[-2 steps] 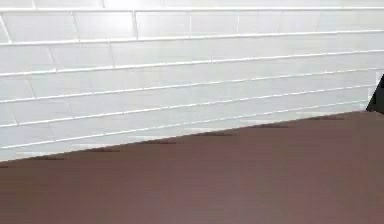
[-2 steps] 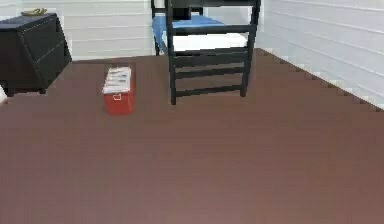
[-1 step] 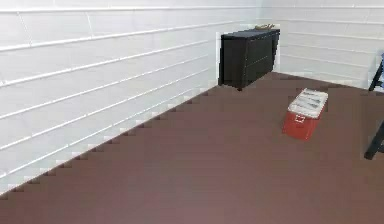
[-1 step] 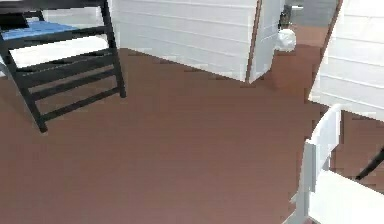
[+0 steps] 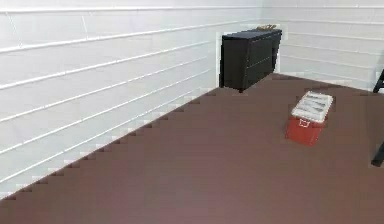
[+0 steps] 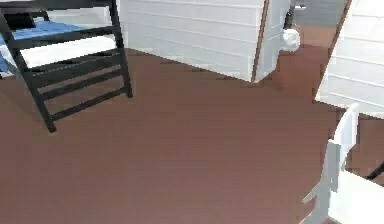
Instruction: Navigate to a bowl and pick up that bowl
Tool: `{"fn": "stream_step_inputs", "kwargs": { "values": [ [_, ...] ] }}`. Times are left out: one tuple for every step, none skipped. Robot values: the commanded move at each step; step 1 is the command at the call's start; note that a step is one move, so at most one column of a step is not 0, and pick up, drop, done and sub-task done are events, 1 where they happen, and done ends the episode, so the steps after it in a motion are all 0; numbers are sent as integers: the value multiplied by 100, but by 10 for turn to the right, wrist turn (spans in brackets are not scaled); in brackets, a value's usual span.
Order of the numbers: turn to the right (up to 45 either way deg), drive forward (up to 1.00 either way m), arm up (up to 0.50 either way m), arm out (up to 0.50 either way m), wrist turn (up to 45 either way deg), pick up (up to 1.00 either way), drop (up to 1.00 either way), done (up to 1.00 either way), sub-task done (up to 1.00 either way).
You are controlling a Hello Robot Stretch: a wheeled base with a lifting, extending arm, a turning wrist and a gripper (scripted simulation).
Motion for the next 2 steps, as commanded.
{"fn": "stream_step_inputs", "kwargs": {
  "values": [
    [450, 0, 0, 0, 0, 0, 0, 0, 0],
    [390, 0, 0, 0, 0, 0, 0, 0, 0]
  ]
}}
